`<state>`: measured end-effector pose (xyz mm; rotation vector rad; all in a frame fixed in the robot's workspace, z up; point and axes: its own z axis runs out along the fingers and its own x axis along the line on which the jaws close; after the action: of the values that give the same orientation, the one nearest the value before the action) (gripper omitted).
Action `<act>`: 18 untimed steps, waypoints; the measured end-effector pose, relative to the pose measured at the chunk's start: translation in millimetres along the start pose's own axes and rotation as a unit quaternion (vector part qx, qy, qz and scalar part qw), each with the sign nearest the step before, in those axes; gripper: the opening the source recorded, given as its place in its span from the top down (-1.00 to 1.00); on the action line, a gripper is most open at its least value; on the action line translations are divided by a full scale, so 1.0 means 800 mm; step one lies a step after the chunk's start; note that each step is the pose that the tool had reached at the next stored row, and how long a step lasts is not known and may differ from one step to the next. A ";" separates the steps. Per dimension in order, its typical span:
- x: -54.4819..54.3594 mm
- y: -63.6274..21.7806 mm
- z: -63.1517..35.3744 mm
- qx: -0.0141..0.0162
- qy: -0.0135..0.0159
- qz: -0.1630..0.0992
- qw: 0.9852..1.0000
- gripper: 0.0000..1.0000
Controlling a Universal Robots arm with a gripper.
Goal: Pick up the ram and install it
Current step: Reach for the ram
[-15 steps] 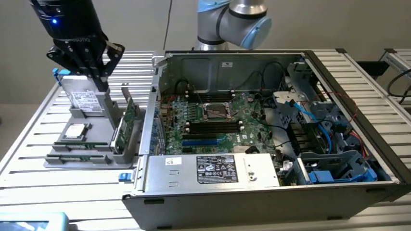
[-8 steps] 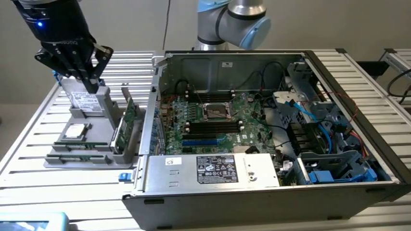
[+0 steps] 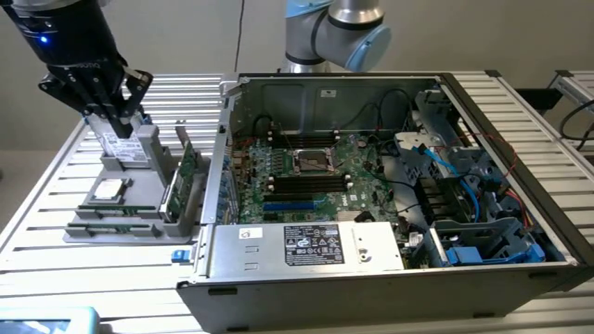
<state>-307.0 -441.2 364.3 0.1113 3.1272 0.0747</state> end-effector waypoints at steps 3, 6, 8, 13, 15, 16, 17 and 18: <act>0.009 -0.004 0.002 0.000 0.000 0.000 1.000 0.79; 0.015 -0.008 0.007 0.000 0.000 0.000 1.000 0.79; 0.020 -0.011 0.010 0.000 0.000 0.000 1.000 0.79; 0.037 -0.012 0.013 0.000 0.000 0.000 1.000 0.79; 0.044 -0.013 0.014 0.000 0.000 0.000 1.000 0.79; 0.048 -0.013 0.015 0.000 0.000 0.000 1.000 0.79; 0.052 -0.013 0.015 0.000 0.000 0.000 1.000 0.79; 0.055 -0.014 0.016 0.000 0.000 0.000 1.000 0.79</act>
<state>-351.6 -448.4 350.8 0.1115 3.1273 0.0748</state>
